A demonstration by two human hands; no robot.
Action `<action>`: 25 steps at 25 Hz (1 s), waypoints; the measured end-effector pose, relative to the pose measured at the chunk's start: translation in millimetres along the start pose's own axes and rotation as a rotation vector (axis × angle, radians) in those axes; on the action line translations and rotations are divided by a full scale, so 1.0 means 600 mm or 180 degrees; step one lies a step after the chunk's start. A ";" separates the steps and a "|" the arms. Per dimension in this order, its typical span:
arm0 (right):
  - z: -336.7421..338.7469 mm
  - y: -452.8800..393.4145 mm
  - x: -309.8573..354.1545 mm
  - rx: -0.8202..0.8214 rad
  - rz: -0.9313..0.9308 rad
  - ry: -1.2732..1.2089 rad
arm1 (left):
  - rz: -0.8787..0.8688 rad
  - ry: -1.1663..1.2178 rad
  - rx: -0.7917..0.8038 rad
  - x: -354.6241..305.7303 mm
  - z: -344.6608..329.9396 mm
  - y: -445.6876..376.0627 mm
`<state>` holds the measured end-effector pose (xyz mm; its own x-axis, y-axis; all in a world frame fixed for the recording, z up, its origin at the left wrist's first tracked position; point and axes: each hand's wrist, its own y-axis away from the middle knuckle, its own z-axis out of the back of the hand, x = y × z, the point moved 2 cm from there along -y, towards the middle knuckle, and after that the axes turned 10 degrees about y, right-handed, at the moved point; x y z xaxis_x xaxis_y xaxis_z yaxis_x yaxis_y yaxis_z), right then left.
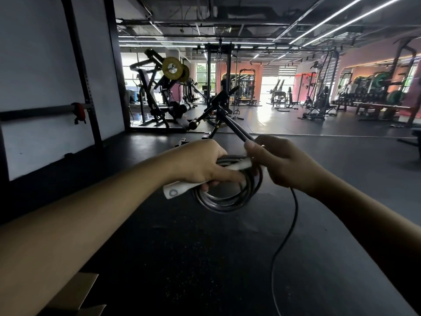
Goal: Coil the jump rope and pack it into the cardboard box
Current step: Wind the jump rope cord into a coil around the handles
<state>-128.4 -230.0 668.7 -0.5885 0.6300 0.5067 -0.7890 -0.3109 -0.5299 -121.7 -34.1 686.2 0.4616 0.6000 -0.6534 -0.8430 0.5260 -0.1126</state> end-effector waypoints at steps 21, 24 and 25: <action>-0.128 0.029 0.042 -0.0949 -0.1155 -0.3051 | 0.0168 0.4069 -0.2901 0.005 -0.107 -0.031; -0.112 0.019 0.027 -0.0967 -0.1062 -0.2624 | 0.0134 0.3880 -0.2631 0.025 -0.104 -0.027; -0.106 0.015 0.020 -0.0943 -0.1049 -0.2445 | 0.0105 0.3876 -0.2438 0.028 -0.101 -0.024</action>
<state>-131.7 -180.1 626.7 -0.3794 -0.0299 0.9248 -0.9239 0.0662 -0.3769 -118.4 -67.9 631.6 0.2503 -0.4794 -0.8411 -0.9673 -0.1600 -0.1967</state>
